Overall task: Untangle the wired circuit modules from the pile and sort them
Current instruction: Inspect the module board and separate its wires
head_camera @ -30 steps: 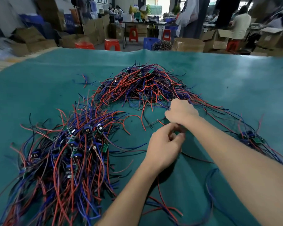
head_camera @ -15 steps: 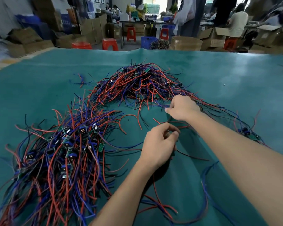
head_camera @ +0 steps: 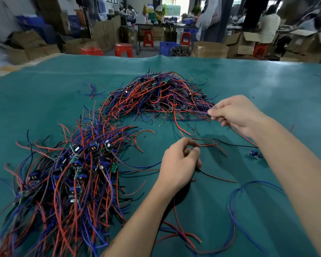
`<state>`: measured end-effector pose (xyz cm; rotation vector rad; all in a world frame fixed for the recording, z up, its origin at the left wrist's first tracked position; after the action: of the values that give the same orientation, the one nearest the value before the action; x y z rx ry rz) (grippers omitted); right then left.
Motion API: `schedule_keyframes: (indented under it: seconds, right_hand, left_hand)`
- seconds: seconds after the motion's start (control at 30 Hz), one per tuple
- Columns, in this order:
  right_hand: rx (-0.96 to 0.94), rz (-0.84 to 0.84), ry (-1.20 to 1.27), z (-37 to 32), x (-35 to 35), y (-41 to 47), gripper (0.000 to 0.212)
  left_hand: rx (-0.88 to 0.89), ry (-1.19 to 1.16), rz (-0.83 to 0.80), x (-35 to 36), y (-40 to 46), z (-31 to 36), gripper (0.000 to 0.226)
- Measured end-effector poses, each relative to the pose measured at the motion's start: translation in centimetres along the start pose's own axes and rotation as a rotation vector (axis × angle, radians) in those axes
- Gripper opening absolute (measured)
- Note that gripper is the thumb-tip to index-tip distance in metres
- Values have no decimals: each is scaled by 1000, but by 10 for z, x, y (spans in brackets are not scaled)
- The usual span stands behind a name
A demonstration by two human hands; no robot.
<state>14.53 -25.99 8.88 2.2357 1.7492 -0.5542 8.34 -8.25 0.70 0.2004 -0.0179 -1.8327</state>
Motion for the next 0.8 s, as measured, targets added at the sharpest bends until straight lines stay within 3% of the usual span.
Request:
schedule_keyframes:
  seconds: [0.17,0.37,0.67,0.73,0.8]
  right_hand:
    - [-132,41,301,7,-9,-53,14]
    - [-197,-261,302,27,33,-104,18]
    - [-194,-576,230,29,52,-119,16]
    - [-150,-568,208,34,53,-117,19]
    - [-117,-429,168,41,49,-109,18]
  left_hand:
    - [13,-16,31,-2,2,1,17]
    - [10,-57,68,-4,2,2,38]
    - [21,-13,99,-8,2,3,30]
    - [36,-37,92,-8,3,2,27]
    - [48,-76,79,-7,2,2,27]
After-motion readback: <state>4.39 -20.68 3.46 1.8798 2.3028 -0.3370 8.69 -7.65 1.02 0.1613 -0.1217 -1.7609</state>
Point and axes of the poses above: each hand's wrist, its own y-axis towards the middle knuckle, its own x-axis out of the palm, z = x × y, the point moved 7 cm from there along y, towards the middle knuckle
